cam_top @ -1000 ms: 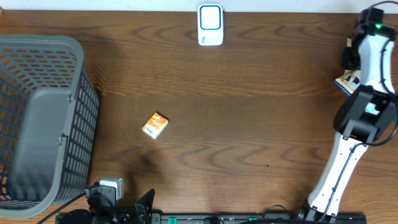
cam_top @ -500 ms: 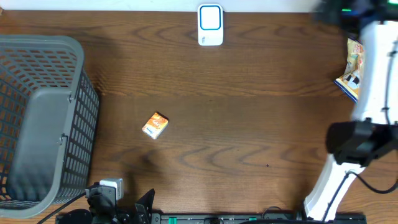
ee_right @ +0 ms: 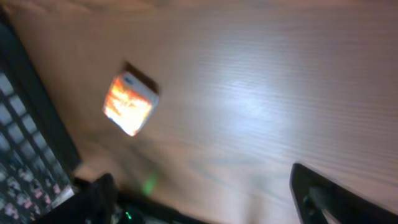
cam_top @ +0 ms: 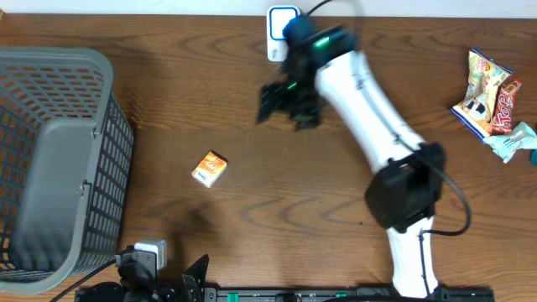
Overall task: Scan the item barcode
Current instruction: 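Move the right gripper to the small orange packet and grasp it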
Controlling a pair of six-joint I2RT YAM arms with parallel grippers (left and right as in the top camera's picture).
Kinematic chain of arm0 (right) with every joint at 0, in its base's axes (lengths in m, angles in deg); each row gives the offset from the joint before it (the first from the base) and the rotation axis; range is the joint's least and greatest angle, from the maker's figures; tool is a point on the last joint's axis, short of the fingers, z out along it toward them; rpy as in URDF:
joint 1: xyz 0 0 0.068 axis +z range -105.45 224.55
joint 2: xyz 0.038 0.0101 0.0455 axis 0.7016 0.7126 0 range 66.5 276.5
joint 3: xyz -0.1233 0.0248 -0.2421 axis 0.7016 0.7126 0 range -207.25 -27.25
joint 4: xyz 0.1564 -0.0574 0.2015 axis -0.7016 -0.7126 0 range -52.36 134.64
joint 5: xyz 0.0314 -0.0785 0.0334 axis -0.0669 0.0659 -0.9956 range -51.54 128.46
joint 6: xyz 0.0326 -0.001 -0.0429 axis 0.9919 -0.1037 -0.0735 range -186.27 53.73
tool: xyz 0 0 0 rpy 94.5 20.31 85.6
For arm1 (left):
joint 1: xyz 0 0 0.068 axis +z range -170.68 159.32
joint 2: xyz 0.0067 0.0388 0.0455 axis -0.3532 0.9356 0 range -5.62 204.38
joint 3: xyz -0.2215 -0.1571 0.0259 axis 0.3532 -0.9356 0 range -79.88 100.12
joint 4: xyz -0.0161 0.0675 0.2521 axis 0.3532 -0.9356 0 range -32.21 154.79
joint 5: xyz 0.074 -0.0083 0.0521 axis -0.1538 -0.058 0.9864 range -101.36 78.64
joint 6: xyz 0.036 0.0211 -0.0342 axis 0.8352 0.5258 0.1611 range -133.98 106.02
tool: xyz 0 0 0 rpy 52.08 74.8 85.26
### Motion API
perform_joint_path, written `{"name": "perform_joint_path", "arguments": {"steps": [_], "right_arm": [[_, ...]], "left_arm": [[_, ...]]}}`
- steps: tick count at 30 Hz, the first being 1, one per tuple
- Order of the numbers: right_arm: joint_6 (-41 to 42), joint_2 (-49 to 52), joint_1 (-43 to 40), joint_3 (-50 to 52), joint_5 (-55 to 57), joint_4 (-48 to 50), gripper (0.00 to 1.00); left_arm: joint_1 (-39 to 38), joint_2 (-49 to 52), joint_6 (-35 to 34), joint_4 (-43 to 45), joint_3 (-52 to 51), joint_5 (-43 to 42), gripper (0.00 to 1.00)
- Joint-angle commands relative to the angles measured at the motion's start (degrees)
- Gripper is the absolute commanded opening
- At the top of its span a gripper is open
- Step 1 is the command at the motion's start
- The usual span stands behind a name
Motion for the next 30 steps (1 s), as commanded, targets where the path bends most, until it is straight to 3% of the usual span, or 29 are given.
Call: {"name": "perform_joint_path", "arguments": {"steps": [1,7,9,12,30], "right_arm": [[11.93,0.50,5.40,5.99,-1.07,7.19,0.76],[16.92,0.50,11.34,13.97,-1.01,23.63,0.69],[20.72,0.50,13.29,18.60,-1.05,30.16,0.61],[22.97,0.50,14.29,21.20,-1.09,32.89,0.56],[27.32,4.98,18.60,22.03,1.07,38.69,0.58]], "left_arm": [[-0.24,-0.42,0.96,0.02,0.26,-0.07,0.98],[-0.24,-0.42,0.98,0.02,0.26,-0.07,0.98],[-0.24,-0.42,0.96,0.02,0.26,-0.07,0.98],[-0.24,-0.42,0.98,0.02,0.26,-0.07,0.98],[-0.24,-0.42,0.98,0.02,0.26,-0.07,0.98]]}}
